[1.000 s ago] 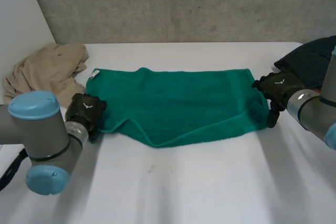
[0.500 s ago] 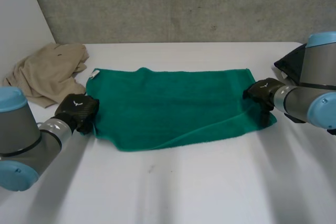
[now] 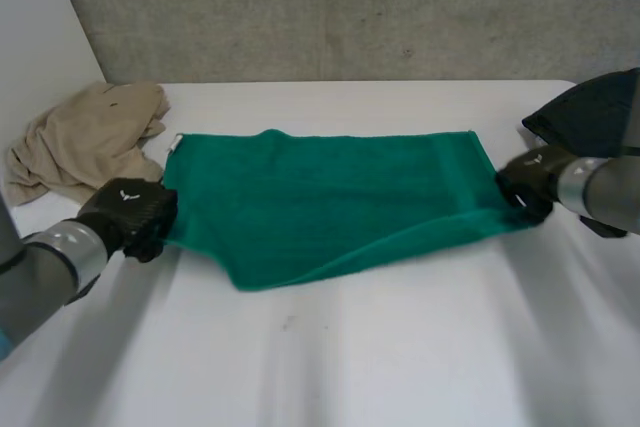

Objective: Fold the laundry.

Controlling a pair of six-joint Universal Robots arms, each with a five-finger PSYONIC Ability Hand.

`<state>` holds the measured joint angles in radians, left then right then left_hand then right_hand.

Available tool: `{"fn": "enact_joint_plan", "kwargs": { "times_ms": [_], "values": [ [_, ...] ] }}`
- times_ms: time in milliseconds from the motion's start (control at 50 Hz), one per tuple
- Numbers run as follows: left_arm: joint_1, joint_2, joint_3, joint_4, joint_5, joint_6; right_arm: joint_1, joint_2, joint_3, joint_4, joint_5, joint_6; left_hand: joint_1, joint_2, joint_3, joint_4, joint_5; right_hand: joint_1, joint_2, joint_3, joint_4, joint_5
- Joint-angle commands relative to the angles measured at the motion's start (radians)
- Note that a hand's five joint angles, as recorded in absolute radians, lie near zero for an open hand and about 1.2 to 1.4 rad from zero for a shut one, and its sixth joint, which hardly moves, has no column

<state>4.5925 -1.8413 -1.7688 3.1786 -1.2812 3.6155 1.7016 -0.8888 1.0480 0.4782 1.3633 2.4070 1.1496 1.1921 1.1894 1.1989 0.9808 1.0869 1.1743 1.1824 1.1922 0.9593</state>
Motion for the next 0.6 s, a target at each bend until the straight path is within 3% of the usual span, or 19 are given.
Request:
{"fn": "enact_joint_plan", "kwargs": {
  "times_ms": [20,100,140,200,320,400,500,600],
  "values": [
    [0.104,0.16,-0.075,-0.342,0.085,0.152,-0.134,-0.215,0.308,0.189,-0.053,-0.316,0.247,0.204,0.207,0.197,0.241,0.309,0.222,0.214,0.204,0.262],
    [0.154,0.201,-0.123,-0.525,0.132,0.304,-0.184,-0.308,0.428,0.194,-0.076,-0.48,0.247,0.204,0.207,0.197,0.241,0.309,0.222,0.214,0.204,0.262],
    [0.167,0.203,-0.135,-0.606,0.148,0.397,-0.184,-0.329,0.437,0.149,-0.093,-0.467,0.247,0.204,0.207,0.197,0.241,0.309,0.222,0.214,0.204,0.262],
    [0.155,0.182,-0.097,-0.583,0.151,0.466,-0.162,-0.316,0.413,0.05,-0.125,-0.36,0.247,0.204,0.207,0.197,0.241,0.309,0.222,0.214,0.204,0.262],
    [0.065,0.041,0.077,-0.436,0.102,0.358,-0.112,-0.223,0.322,-0.13,-0.113,-0.163,0.247,0.204,0.207,0.197,0.241,0.309,0.222,0.214,0.204,0.262],
    [-0.006,-0.109,0.289,-0.304,0.047,0.235,-0.099,-0.161,0.271,-0.278,-0.043,-0.031,0.247,0.204,0.207,0.197,0.241,0.309,0.222,0.214,0.204,0.262],
    [-0.072,-0.29,0.546,-0.186,-0.003,0.163,-0.062,-0.085,0.247,-0.482,0.003,0.046,0.247,0.204,0.207,0.197,0.241,0.309,0.222,0.214,0.204,0.262],
    [-0.11,-0.444,0.733,-0.173,-0.072,0.146,-0.031,-0.01,0.221,-0.634,0.042,0.063,0.247,0.204,0.207,0.197,0.241,0.309,0.222,0.214,0.204,0.262]
  ]
}}
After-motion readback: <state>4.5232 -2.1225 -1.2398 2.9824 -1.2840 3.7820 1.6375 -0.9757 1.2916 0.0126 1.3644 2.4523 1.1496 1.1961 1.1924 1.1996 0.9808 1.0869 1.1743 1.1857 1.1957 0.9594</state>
